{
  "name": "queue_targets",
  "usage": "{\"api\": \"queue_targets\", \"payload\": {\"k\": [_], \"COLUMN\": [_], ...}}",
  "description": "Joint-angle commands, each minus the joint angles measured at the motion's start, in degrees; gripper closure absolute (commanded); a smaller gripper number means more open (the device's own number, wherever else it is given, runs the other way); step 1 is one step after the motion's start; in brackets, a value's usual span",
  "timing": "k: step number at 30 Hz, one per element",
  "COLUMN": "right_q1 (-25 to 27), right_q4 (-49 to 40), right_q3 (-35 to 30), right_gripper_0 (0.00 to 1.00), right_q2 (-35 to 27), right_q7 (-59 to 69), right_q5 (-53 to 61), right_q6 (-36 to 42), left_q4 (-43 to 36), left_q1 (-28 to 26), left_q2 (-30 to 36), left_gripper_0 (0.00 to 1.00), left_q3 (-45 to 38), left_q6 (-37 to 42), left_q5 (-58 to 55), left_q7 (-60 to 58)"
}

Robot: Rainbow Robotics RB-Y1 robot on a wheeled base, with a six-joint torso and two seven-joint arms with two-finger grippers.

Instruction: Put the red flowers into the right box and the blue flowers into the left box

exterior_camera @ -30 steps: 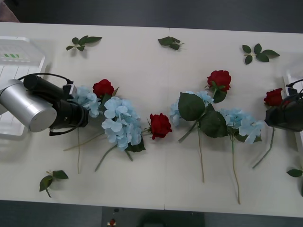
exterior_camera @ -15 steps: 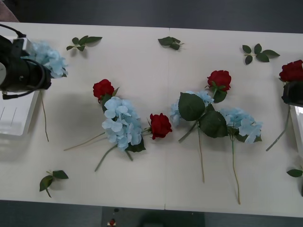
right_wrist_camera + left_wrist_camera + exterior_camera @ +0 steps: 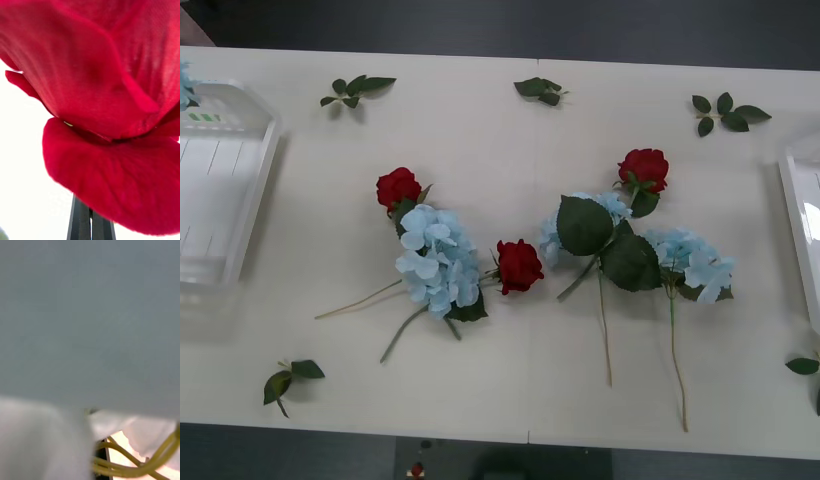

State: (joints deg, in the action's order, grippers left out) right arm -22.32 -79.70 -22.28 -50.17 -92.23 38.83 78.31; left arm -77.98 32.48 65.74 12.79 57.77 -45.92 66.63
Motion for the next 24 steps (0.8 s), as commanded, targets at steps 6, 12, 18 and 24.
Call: {"api": "queue_targets", "payload": {"k": [6, 12, 18, 24], "right_q1": [-3.25, -6.16, -8.53, -8.62], "right_q4": [13.51, 23.45, 29.34, 32.24], "right_q3": [-4.09, -3.03, 1.28, 6.9], "right_gripper_0": [1.0, 1.0, 1.0, 1.0], "right_q2": [-4.41, -4.5, -4.5, -4.33], "right_q7": [-11.48, -15.78, -16.31, -15.7], "right_q5": [-1.3, -1.3, -0.86, 1.77], "right_q6": [-5.19, -11.6, -16.61, -21.45], "left_q4": [8.81, 10.92, 10.92, 10.48], "left_q1": [1.71, 1.71, 1.71, 1.71], "left_q2": [2.03, 2.03, 2.03, 2.03], "left_gripper_0": [0.93, 0.49, 0.29, 0.0], "left_q3": [1.98, 2.5, 2.5, 1.36], "left_q6": [-2.93, -4.86, -5.65, -6.27], "left_q5": [-0.48, -0.75, -0.92, -6.28], "left_q7": [15.29, 17.75, 17.75, 17.75]}}
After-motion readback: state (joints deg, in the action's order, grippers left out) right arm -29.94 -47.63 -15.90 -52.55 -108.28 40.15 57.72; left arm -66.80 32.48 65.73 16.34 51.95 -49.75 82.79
